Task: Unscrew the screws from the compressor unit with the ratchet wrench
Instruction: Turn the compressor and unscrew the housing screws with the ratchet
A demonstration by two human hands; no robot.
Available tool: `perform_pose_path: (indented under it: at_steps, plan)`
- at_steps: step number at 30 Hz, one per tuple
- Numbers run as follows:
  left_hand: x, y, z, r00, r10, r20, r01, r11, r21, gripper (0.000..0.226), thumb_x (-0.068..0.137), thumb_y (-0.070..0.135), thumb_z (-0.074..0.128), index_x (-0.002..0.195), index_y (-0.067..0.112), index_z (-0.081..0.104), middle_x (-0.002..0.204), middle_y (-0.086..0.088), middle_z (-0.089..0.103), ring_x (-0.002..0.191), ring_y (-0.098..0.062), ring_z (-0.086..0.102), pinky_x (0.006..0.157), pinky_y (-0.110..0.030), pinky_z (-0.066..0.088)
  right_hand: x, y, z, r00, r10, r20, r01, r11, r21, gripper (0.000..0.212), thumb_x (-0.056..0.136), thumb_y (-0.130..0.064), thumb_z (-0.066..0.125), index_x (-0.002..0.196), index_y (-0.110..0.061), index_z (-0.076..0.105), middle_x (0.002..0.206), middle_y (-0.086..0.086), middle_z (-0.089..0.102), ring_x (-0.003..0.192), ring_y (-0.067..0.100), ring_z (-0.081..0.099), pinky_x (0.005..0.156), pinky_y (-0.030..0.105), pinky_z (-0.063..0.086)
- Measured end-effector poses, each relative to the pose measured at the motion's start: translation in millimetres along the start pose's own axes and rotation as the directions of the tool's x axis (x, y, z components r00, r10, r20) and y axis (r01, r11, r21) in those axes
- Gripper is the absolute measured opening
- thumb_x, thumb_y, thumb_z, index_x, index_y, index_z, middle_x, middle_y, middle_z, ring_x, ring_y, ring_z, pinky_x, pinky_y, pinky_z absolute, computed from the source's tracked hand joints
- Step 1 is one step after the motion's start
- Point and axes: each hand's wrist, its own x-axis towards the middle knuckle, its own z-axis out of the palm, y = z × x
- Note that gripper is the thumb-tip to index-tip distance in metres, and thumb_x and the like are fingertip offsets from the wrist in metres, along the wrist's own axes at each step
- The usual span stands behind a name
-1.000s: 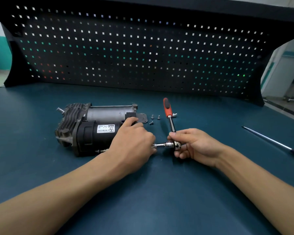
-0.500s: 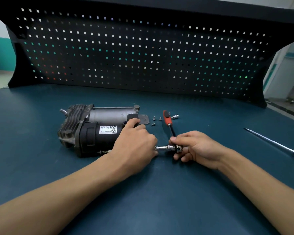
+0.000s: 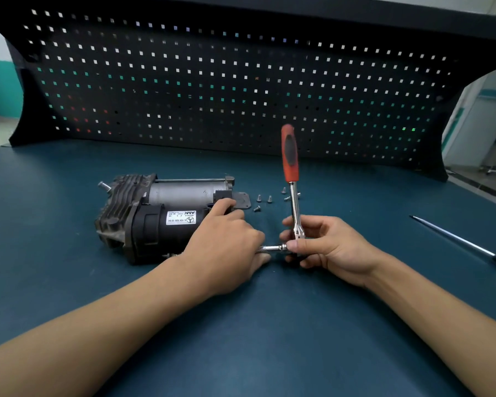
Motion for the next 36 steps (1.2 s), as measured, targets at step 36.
perform_pose_path:
  at_steps: [36]
  plan:
    - [5.0,2.0,4.1,0.999,-0.039,-0.010,0.040,0.999,0.004,0.034,0.098,0.055,0.043,0.095,0.026,0.062,0.094,0.004,0.070,0.106,-0.018,0.057,0.106,-0.036,0.006,5.5,6.6,-8.8,0.988,-0.021,0.156,0.047,0.985,-0.169,0.048,0.057,0.005,0.086,0.099,-0.017,0.080,0.099,0.014,0.073,0.089,0.028,0.062,0.074,0.035,0.051]
